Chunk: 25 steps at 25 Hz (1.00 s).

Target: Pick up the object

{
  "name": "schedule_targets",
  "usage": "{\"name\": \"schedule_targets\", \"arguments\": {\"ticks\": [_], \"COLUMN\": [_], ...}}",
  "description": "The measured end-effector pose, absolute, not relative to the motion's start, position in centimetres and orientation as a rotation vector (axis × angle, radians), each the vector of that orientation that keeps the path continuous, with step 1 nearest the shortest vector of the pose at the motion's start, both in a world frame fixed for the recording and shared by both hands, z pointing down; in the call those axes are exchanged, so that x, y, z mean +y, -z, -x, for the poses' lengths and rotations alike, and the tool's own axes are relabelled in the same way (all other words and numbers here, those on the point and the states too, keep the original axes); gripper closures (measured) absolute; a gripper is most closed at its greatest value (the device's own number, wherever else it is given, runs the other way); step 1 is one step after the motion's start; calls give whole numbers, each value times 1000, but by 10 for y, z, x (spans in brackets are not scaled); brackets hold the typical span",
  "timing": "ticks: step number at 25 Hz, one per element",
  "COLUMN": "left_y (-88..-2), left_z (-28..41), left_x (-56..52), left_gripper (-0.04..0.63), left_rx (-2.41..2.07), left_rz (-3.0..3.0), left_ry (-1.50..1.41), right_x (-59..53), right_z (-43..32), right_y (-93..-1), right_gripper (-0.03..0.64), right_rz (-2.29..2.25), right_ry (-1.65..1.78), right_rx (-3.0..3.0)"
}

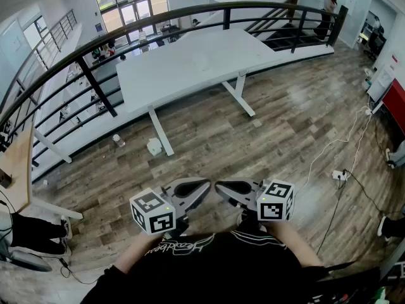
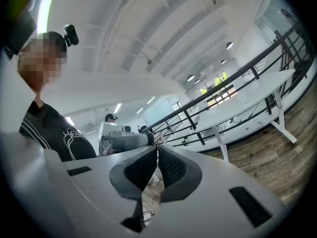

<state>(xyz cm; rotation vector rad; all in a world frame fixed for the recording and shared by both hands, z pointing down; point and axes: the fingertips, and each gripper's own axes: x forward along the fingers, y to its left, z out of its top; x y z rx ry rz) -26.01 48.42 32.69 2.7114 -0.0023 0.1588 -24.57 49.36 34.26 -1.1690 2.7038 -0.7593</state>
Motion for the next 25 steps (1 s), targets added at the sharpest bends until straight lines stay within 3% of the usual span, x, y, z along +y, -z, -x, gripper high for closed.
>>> {"name": "schedule_targets", "arguments": {"ticks": [25], "left_y": [-318], "left_z": [252], "left_x": [470], "left_gripper": [588], "left_rx": [66], "left_rz": [-2671], "left_ry": [-111], "right_x": [483], "right_z": [236], "right_y": [-334], "right_gripper": [595], "right_rz": [1213], "right_ry": [716], "right_rx": [2686]}}
